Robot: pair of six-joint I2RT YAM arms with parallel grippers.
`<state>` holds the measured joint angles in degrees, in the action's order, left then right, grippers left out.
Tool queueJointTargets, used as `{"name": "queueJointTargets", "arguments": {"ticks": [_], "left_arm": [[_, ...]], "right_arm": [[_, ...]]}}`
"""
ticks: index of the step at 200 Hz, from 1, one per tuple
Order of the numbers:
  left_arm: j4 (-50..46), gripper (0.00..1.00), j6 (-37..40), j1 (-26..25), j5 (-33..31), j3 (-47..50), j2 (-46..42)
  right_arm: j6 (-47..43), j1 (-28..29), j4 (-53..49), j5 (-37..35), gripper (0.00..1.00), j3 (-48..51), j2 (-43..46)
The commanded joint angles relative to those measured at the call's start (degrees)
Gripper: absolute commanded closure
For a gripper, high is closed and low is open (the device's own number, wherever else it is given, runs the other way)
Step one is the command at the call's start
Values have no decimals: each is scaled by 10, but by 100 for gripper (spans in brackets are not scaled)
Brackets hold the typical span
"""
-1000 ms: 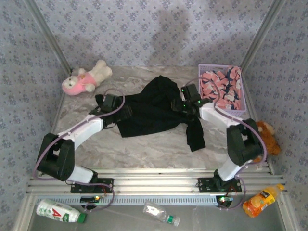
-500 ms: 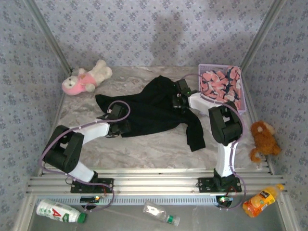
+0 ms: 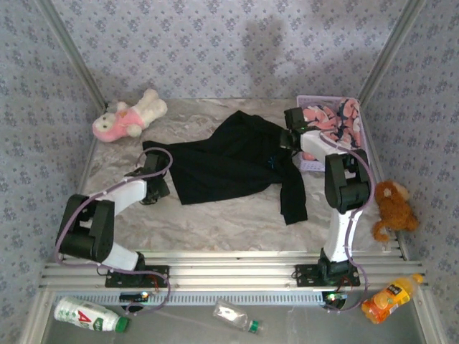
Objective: Fold and stack the mixed laundry pile
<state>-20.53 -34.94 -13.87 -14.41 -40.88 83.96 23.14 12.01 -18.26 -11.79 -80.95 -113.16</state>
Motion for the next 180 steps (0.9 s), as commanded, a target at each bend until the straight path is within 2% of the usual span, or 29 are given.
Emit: {"name": "queueJointTargets", "arguments": {"ticks": [1,30,45,64,101,131,150,160,180], "left_arm": [[-14,48,12,1,9,-18,-19],[-2,31,-11,-25,54,-23,-34],[2,26,-26,-53,68,-17,-45],[10,25,-51,-85,90,-10,-48],[32,27,-70,-124,93,-1,-20],[50,38,-62,-128,95,-15,32],[68,48,-63,-135,107,-23,59],[69,56,-61,-140,108,-32,70],[63,82,-61,-142,97,-37,69]], "right_arm": [[23,-8,-6,-17,70,-18,7],[2,9,-13,-16,57,-34,11],[-15,23,-15,-16,50,-26,30],[-23,39,-4,3,44,10,70],[-23,68,-3,22,43,104,156],[-11,76,-21,29,42,178,213],[-5,73,-30,29,42,213,246],[-2,66,-31,30,42,224,258],[4,51,-30,31,42,240,272]]}}
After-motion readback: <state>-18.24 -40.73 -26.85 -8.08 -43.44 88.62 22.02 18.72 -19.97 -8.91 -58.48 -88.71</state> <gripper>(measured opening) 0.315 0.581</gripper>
